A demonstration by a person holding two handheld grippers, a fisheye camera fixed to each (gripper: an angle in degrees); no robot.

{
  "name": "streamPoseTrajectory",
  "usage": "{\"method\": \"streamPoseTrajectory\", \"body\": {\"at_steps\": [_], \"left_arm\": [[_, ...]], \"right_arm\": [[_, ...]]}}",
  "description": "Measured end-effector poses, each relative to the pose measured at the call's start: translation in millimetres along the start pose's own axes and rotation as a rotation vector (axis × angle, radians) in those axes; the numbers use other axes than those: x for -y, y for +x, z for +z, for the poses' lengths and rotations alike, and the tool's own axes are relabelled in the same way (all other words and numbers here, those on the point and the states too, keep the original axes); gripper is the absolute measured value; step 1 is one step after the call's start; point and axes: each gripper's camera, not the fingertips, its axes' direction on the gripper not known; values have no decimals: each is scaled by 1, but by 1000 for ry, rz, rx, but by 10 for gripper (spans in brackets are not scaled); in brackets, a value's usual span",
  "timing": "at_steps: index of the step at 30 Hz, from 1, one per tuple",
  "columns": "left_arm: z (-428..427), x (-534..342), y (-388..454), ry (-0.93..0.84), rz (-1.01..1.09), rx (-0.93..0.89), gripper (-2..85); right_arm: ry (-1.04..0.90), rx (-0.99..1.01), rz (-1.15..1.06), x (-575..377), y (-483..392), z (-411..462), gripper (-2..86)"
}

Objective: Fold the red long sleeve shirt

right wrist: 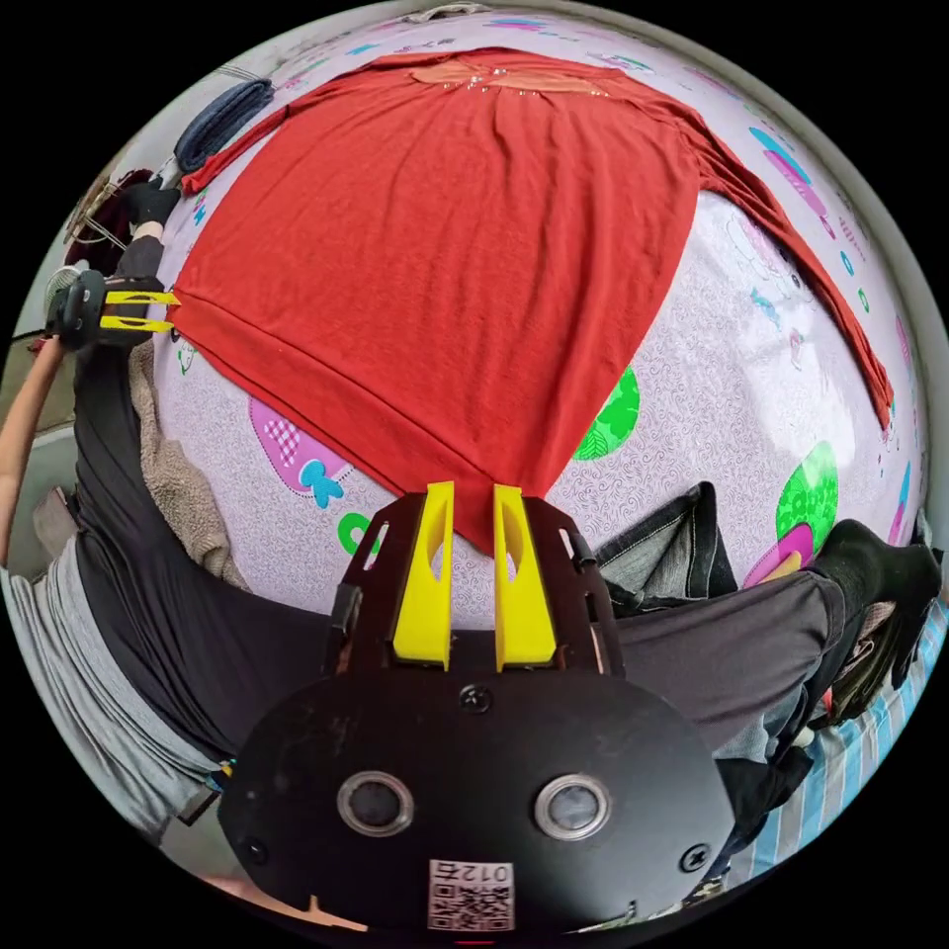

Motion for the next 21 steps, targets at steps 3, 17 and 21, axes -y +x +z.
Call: {"method": "streamPoseTrajectory", "body": {"at_steps": [3, 17, 21], "left_arm": [[2, 10, 16, -72, 7, 8, 23], [19, -1, 106, -160, 57, -280, 9], [-13, -53, 73, 95, -136, -427, 8]], "right_arm": [[-10, -66, -7, -7, -24, 28, 37], [-276, 61, -90, -93, -95, 175, 0], [-150, 12, -56, -124, -92, 156, 0]]}}
